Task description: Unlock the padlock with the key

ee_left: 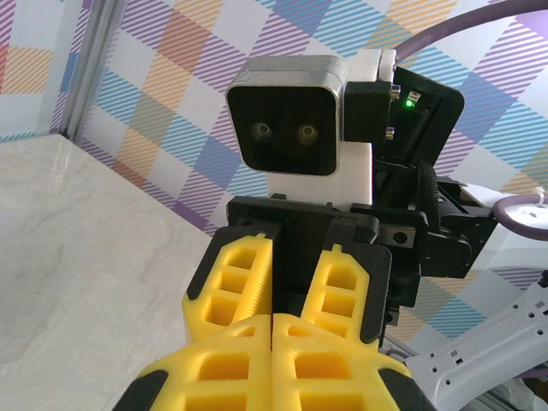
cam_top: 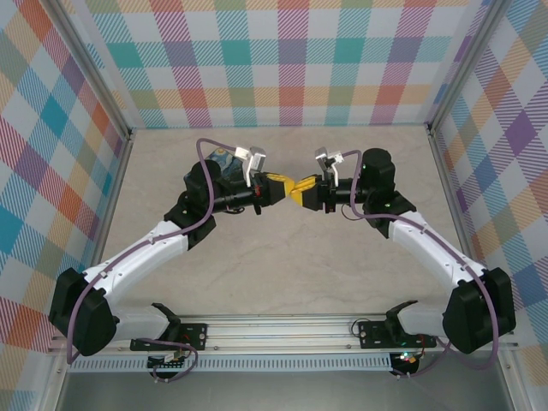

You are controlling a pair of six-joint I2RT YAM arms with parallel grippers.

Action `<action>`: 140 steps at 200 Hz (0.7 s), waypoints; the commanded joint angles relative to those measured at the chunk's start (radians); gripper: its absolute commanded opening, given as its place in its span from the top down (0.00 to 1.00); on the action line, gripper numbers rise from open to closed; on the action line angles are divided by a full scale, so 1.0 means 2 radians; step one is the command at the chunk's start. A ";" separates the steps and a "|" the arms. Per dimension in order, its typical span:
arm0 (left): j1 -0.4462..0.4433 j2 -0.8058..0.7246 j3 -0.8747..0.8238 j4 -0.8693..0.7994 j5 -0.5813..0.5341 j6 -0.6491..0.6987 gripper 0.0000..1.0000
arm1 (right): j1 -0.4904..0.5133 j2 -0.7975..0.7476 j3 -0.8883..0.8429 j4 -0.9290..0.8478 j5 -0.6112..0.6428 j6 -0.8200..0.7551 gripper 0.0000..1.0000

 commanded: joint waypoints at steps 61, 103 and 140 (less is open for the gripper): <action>-0.002 -0.006 -0.006 0.022 0.001 -0.001 1.00 | 0.004 0.001 0.010 0.042 -0.006 0.021 0.80; -0.002 -0.007 -0.008 0.020 0.000 0.001 1.00 | 0.004 -0.003 0.008 0.048 0.001 0.028 0.81; -0.002 -0.009 -0.009 0.021 -0.001 0.004 1.00 | 0.004 -0.010 0.005 0.051 0.011 0.029 0.84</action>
